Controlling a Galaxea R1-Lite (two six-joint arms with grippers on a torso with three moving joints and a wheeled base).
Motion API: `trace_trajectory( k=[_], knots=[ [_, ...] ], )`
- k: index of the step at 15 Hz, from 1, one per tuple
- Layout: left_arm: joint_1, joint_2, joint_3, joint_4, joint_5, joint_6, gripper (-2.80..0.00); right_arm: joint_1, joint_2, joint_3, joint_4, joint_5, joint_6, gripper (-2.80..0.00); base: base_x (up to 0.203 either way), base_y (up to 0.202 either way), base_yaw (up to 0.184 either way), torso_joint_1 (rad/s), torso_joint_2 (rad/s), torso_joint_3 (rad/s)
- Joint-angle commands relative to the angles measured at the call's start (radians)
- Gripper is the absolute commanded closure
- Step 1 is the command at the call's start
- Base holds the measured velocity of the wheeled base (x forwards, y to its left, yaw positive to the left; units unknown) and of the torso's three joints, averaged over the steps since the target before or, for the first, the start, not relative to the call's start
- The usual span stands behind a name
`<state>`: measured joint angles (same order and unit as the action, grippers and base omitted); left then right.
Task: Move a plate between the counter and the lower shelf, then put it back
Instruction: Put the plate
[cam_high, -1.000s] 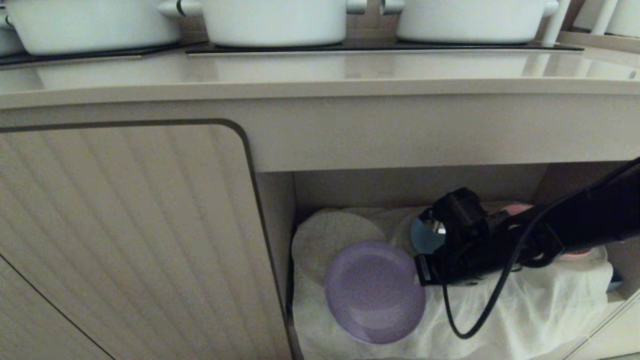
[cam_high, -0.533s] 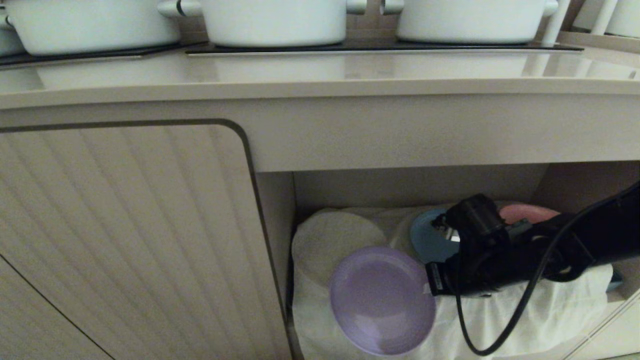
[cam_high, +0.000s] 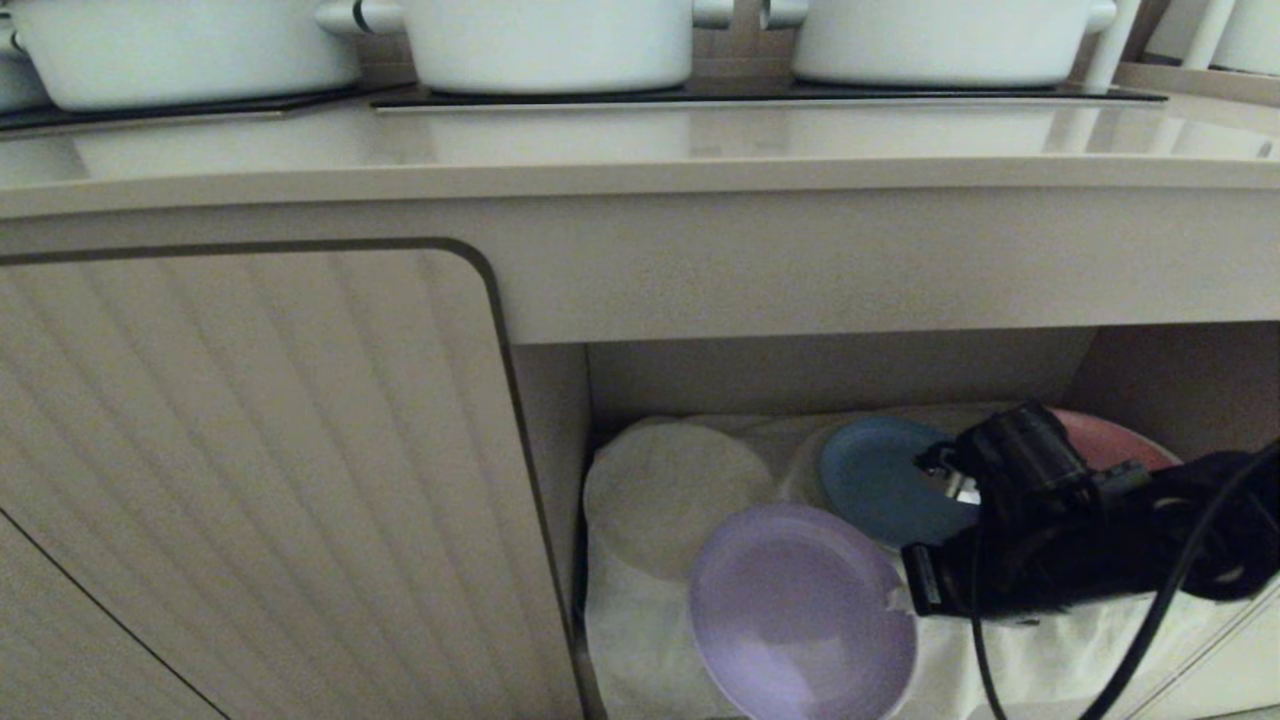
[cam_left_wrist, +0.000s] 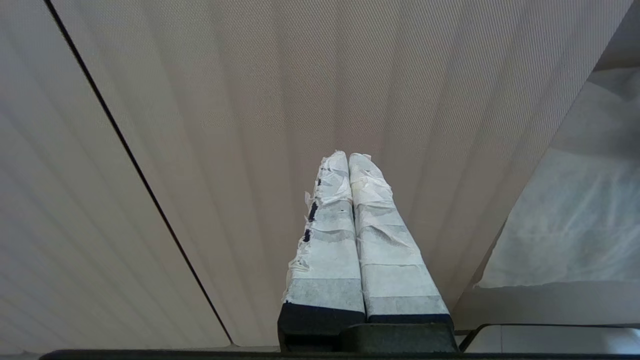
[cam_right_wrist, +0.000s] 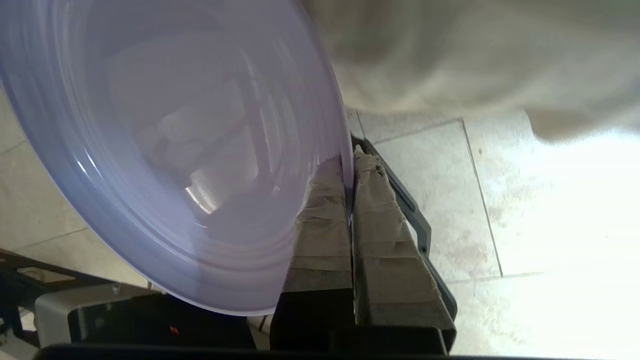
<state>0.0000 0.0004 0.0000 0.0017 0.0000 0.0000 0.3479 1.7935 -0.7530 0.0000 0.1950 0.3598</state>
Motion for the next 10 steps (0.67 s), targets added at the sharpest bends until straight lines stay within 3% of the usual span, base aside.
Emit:
trace_trajectory(
  k=[1, 4, 10],
  knots=[
    [0.000, 0.000, 0.000, 0.000, 0.000, 0.000, 0.00, -0.022, -0.053, 0.037, 0.000, 0.010, 0.002, 0.00, 0.000, 0.000, 0.000, 0.000, 0.00, 0.000],
    [0.000, 0.000, 0.000, 0.000, 0.000, 0.000, 0.00, -0.066, -0.129, 0.104, 0.007, 0.052, -0.001, 0.00, 0.000, 0.000, 0.000, 0.000, 0.00, 0.000],
    [0.000, 0.000, 0.000, 0.000, 0.000, 0.000, 0.00, -0.075, -0.287, 0.272, 0.011, 0.055, -0.005, 0.00, 0.000, 0.000, 0.000, 0.000, 0.00, 0.000]
  ],
)
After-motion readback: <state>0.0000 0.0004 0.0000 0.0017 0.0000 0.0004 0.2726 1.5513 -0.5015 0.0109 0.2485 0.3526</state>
